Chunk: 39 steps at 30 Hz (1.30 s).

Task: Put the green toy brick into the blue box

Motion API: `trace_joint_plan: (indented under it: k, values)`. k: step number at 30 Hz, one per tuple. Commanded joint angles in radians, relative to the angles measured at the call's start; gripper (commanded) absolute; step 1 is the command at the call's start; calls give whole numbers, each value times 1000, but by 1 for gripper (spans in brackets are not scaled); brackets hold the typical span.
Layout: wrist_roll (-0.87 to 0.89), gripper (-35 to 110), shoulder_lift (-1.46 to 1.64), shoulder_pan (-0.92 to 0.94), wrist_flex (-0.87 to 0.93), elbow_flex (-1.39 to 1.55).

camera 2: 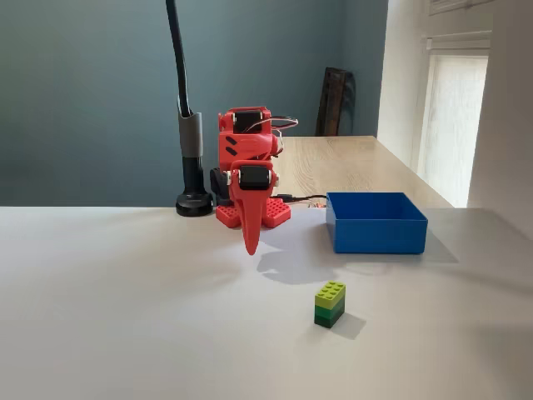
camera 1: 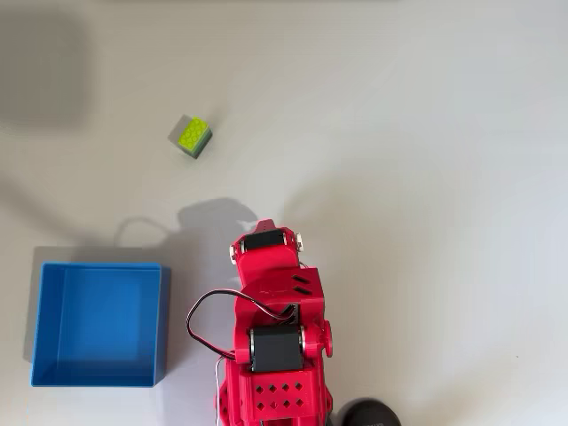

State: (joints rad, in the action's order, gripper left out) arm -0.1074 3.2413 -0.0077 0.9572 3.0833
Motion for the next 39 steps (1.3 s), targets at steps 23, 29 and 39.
trace_joint_plan:
  k: [23, 29, 39]
  values:
    - [-219, 0, -443, -86, -106, -440]
    - [-322, 0, -805, -89, -87, -755]
    - [-525, 25, -1267, -98, 186, -1272]
